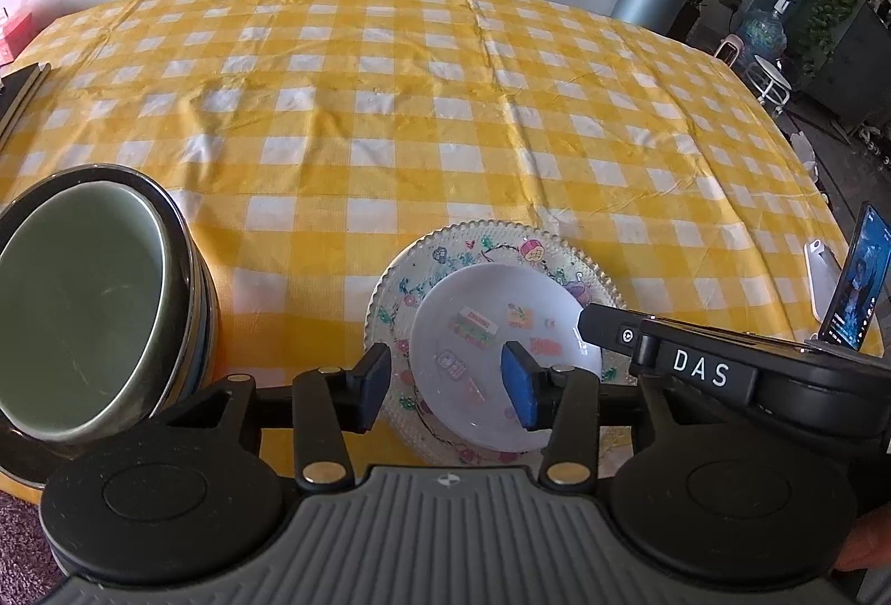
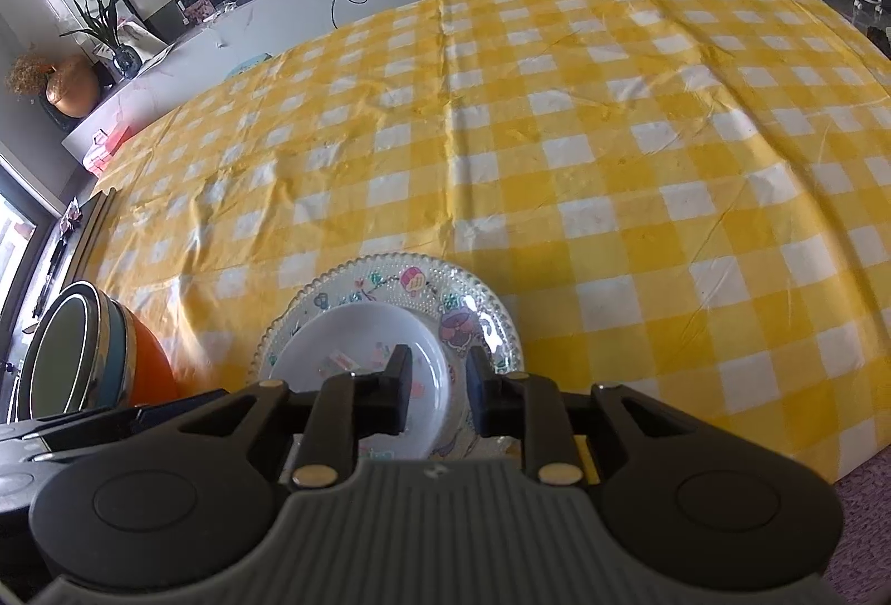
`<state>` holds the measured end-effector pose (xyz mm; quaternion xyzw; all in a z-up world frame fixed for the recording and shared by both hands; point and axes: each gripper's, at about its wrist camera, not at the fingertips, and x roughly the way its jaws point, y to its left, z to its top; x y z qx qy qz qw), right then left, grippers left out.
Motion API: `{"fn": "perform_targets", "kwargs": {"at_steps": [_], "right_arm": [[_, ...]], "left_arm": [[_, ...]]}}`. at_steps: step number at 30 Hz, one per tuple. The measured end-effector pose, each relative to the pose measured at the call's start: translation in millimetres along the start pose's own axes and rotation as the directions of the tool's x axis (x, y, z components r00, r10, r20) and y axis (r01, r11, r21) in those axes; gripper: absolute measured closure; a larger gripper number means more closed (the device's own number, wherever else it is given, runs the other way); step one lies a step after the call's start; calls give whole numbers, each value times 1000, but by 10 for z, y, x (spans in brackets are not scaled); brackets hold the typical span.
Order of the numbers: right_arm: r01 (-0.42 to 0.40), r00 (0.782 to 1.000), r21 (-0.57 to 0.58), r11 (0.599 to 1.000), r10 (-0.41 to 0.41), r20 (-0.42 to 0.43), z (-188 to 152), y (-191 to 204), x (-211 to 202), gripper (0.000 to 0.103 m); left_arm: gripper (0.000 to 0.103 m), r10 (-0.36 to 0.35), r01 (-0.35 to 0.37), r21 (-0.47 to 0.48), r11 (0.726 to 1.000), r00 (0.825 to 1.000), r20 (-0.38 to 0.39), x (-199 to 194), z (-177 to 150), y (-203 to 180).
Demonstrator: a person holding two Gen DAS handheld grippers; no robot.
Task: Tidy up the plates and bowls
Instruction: 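Open both grippers and move them to the rim of the steel bowl stack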
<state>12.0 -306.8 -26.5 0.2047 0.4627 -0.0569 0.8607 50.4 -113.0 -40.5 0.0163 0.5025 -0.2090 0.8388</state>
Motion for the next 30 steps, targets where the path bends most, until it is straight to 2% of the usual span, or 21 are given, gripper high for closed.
{"fn": "perform_targets", "kwargs": {"at_steps": [6,10,17,22,24,25,27,30], "right_arm": [[1,1000,-3,1000,-1,28,25,32,-70,77],[9,999,-23,1000,-7,52,44,102,-136,74],[7,990,-88,996,6,144,95,314,-308,63],[-19,986,-116,993,38,165,129,513,-371,58],[-3,986,-119,993,23,165,139,624,-392,41],[6,984,-121,993,16,176,139,669,-406,39],[2,979,-145,989,27,201,133,778,-438,39],[-20,981,-148,989,47,187,153,909,-429,39]], "left_arm": [[50,13,-14,40,999,999,31,-117,30,-21],[50,53,-55,52,997,997,48,-215,57,4],[50,57,-59,8,998,991,123,-501,137,182],[49,76,-71,-33,997,979,190,-739,206,358],[49,88,-78,-53,996,972,217,-837,230,457],[49,97,-85,-65,994,968,231,-892,246,521],[47,117,-97,-93,991,961,251,-981,263,639],[42,145,-111,-139,984,952,268,-1085,276,844]]}}
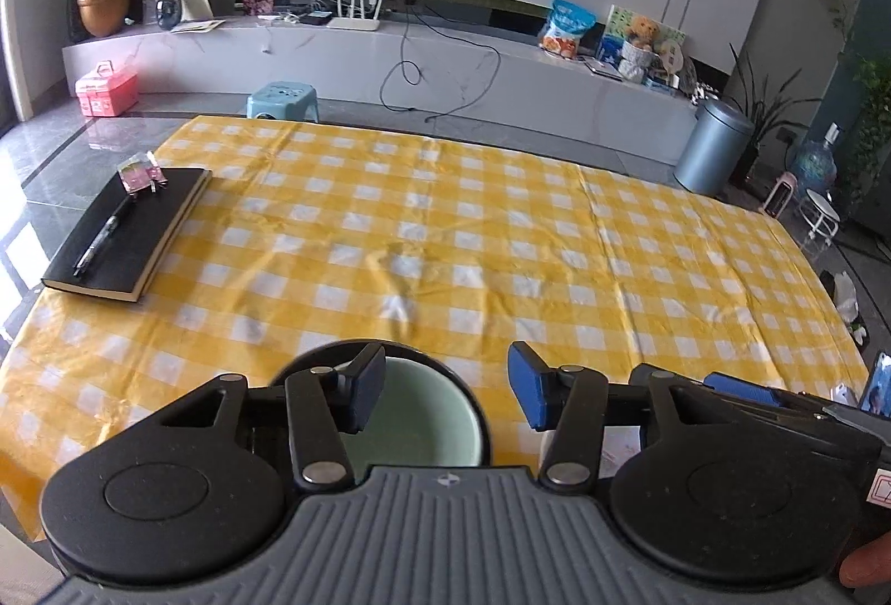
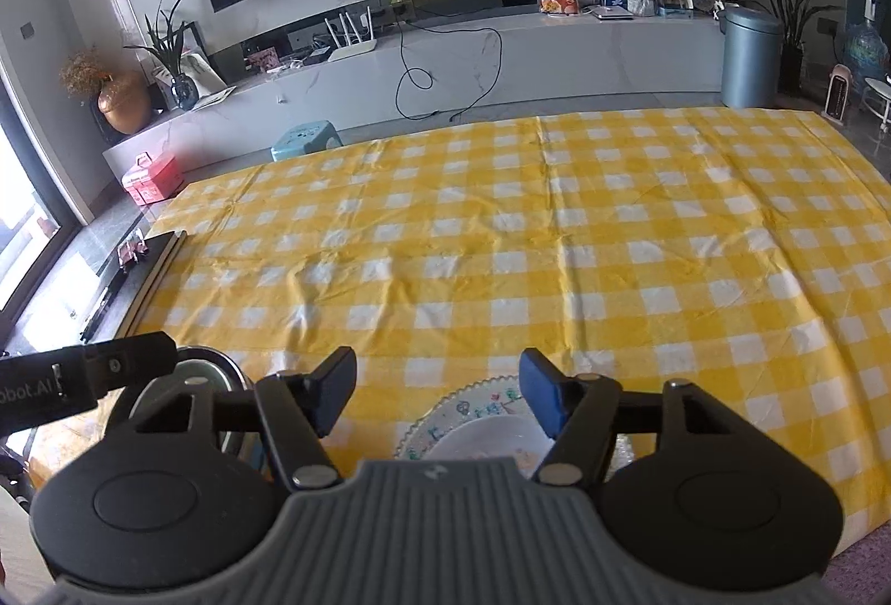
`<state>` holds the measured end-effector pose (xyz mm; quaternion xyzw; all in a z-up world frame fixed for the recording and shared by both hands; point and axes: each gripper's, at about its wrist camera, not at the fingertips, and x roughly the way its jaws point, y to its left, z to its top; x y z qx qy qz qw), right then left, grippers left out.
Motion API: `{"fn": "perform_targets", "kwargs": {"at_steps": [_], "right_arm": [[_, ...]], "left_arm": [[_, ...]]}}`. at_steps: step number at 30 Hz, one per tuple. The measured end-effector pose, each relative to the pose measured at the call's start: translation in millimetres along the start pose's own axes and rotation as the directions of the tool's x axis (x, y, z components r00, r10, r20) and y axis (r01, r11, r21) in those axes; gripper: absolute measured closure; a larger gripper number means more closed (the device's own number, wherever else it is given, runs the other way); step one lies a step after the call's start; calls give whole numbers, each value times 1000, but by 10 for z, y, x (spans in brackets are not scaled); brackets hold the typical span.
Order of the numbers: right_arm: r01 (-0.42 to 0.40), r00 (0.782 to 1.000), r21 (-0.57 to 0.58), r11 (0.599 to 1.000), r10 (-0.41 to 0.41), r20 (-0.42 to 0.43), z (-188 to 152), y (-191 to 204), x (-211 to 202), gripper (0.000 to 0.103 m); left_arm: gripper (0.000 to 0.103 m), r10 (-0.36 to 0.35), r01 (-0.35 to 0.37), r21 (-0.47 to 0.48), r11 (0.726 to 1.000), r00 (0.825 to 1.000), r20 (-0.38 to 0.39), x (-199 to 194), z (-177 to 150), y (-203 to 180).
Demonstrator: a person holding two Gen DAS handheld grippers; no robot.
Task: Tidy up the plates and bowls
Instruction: 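Open both grippers and move them to the rim of the steel bowl stack, then grip the steel bowl stack rim with the left gripper while the right gripper grips it too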
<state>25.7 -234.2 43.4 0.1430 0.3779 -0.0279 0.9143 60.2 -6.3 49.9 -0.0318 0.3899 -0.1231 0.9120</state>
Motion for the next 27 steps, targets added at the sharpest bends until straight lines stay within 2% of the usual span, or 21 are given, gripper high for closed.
{"fn": "perform_targets", "kwargs": {"at_steps": [5,11,17,20,27], "right_arm": [[-58,998,13,998,59,-36,31,222,76,39],[-117,988,7,993,117,-97,24,519,215,38],[-90,979,4,996,89,-183,-46,673,436,38],[-86,970,38,996,93,-227,-94,630,518,38],[-73,971,52,996,83,-225,-128,603,554,37]], "left_arm": [[36,51,-50,-76,996,999,10,-62,36,384],[31,77,-81,-175,981,997,-26,0,-32,754],[28,-29,0,-279,960,995,-99,182,-210,980],[27,-55,11,-300,954,989,-138,300,-296,1002],[24,-87,23,-295,955,975,-204,475,-400,937]]}}
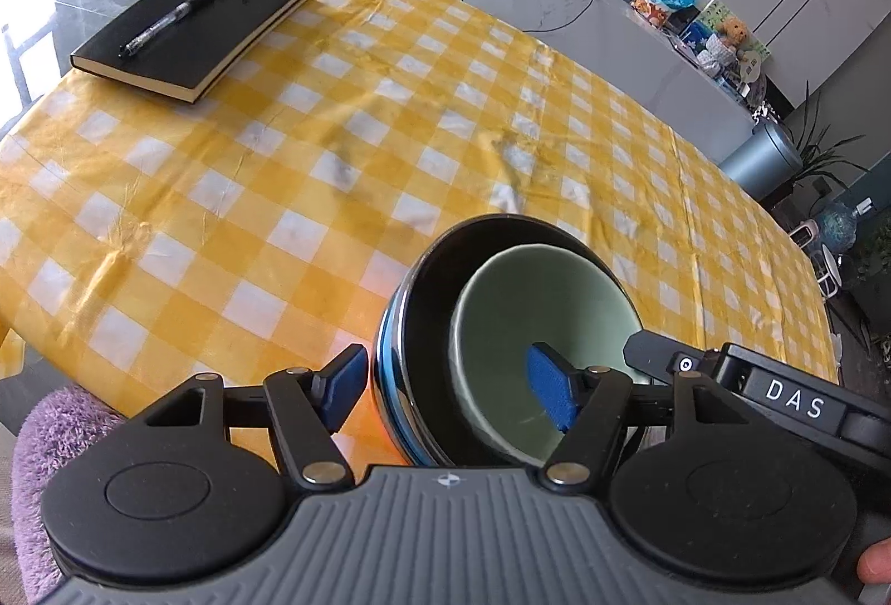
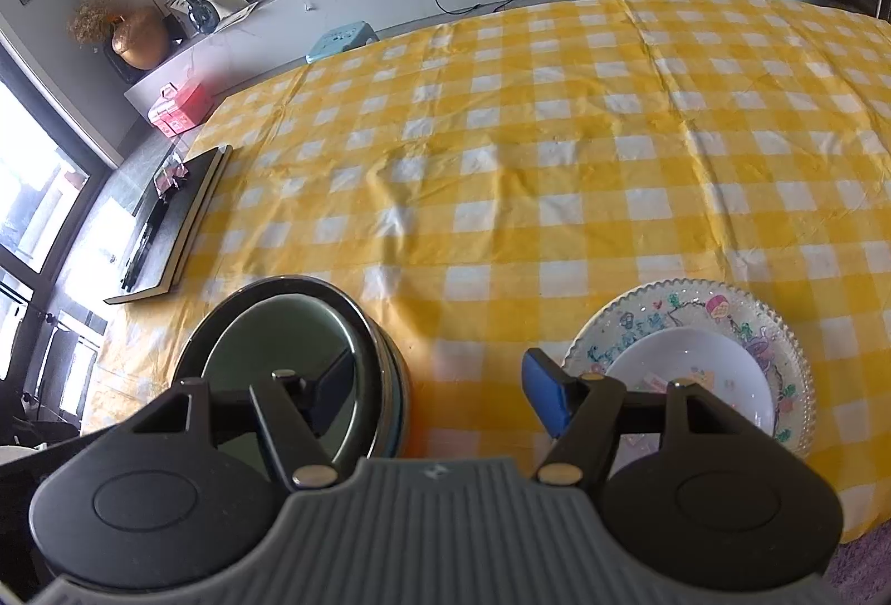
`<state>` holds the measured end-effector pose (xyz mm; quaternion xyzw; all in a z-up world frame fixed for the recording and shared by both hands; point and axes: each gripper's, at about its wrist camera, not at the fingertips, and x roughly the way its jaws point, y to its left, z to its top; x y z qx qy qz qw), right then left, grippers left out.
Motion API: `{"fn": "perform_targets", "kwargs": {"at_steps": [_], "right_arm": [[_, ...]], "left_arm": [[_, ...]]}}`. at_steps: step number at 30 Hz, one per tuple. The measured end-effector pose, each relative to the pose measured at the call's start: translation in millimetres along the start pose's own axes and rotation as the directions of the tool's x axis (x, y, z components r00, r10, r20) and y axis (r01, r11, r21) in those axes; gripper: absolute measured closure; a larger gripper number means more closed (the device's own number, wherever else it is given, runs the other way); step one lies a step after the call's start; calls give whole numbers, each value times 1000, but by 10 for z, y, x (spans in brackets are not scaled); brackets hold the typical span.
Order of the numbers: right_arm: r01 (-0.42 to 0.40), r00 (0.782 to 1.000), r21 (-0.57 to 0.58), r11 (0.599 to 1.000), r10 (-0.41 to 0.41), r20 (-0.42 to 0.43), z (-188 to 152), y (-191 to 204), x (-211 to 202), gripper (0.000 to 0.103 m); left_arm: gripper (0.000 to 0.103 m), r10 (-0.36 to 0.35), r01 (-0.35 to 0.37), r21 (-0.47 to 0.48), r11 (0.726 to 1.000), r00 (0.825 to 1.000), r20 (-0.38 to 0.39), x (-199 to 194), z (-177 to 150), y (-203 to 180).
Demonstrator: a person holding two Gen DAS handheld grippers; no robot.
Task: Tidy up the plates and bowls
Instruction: 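Grip the steel bowl stack rim with the left gripper while the right gripper grips it too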
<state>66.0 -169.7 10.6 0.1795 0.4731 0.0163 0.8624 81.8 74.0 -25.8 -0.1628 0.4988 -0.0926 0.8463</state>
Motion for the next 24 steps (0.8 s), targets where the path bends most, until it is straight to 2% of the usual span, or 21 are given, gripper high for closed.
{"fn": "perform_targets", "kwargs": {"at_steps": [4,7,15,24], "right_arm": [[-17,1000,-13,1000,17,2,3,35,2,37],[-20,1000,-23,1000,21,6,7,58,7,37],[-18,1000,-25,1000,18,-6,7,56,43,37],[-36,998,-21,999,35,-44,-12,89,157,37]], "left_arm": [[26,28,-28,27,999,999,-25,78,-33,-20],[33,69,-67,48,997,997,-37,125,-42,-17],[35,141,-140,101,985,990,-2,105,-33,-43],[34,70,-69,13,998,997,-41,141,2,85]]}}
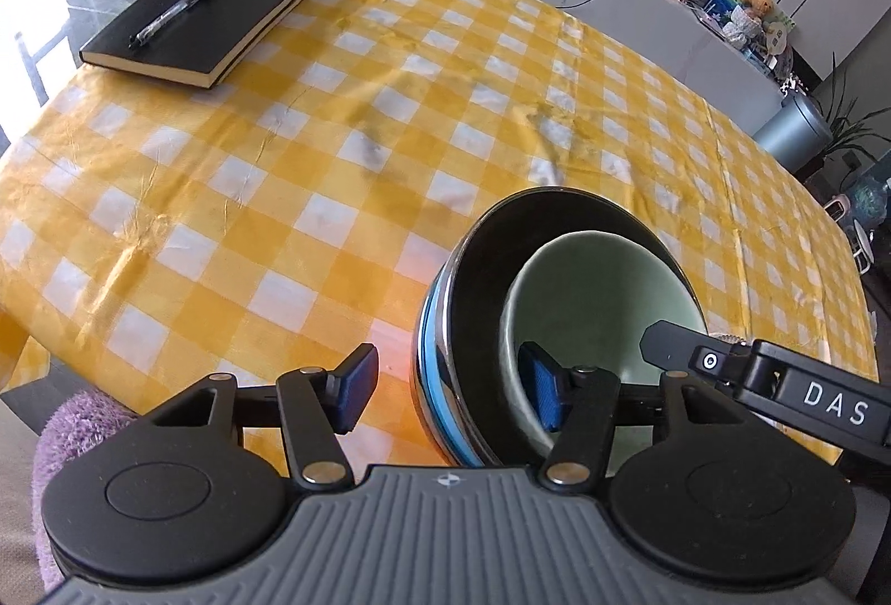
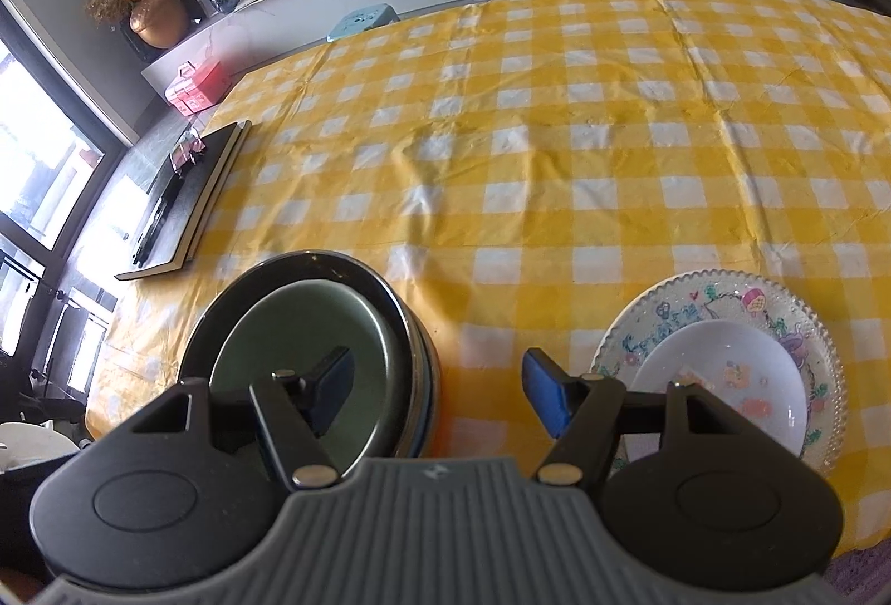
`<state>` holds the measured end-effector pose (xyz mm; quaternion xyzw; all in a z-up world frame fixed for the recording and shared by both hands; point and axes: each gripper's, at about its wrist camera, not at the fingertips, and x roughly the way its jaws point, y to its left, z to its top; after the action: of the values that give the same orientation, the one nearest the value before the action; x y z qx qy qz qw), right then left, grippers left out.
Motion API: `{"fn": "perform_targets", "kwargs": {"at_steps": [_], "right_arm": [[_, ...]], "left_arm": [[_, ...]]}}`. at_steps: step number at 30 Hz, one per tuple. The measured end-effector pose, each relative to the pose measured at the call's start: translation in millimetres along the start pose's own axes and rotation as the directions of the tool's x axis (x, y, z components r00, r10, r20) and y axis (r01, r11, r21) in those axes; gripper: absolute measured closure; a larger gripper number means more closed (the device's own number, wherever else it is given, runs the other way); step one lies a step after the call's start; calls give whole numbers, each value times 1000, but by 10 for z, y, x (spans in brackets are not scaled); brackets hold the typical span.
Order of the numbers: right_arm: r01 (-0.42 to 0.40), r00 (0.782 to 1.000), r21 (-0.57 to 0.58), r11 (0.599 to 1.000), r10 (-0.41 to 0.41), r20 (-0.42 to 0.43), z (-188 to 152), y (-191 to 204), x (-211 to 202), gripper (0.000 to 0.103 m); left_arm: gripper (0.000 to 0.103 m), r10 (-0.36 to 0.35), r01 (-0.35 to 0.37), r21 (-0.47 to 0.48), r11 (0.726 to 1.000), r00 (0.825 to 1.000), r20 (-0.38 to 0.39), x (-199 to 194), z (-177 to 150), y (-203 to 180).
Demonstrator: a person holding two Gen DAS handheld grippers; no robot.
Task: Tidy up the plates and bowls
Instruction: 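Grip the steel bowl stack rim with the left gripper while the right gripper grips it too, then lift the bowl stack with both grippers and carry it over the white bowl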
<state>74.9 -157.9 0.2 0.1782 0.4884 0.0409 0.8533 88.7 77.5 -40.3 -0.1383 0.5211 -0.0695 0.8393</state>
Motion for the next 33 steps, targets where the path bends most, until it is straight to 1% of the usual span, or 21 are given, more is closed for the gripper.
{"fn": "perform_targets", "kwargs": {"at_steps": [3,6,9,11,14,16,20,21,24,25,27,33], "right_arm": [[-10,1000,20,1000,10,-22,-8,-21,64,38],[-34,998,59,998,37,-51,-14,-63,131,39],[-58,995,100,993,66,-76,-22,-110,190,39],[-68,993,119,991,79,-86,-29,-132,220,43],[-77,991,144,987,92,-101,-41,-156,258,44],[-84,989,159,984,102,-107,-46,-173,285,45],[-93,986,178,980,116,-123,-54,-189,338,47],[-96,984,182,979,120,-128,-56,-190,350,48],[-111,981,190,975,138,-135,-60,-190,376,53],[-116,981,190,975,143,-134,-58,-188,381,54],[-130,979,188,974,156,-128,-53,-179,380,61],[-133,980,192,972,157,-119,-52,-181,382,63]], "left_arm": [[34,-46,44,-55,998,999,-22,42,7,78],[34,-97,90,-122,988,994,-47,99,5,161],[34,-124,113,-165,980,991,-55,143,-1,220],[34,-144,130,-194,972,988,-58,166,1,258],[34,-158,141,-218,966,985,-64,193,6,294],[35,-165,147,-227,963,984,-64,198,5,302],[44,-171,153,-224,963,983,-61,187,6,283],[46,-167,150,-220,964,984,-62,182,9,269],[49,-145,130,-198,971,987,-62,176,17,218],[49,-140,125,-193,973,988,-62,174,16,208],[50,-131,117,-187,975,989,-62,173,14,194],[50,-123,110,-179,978,990,-64,168,15,180]]}}
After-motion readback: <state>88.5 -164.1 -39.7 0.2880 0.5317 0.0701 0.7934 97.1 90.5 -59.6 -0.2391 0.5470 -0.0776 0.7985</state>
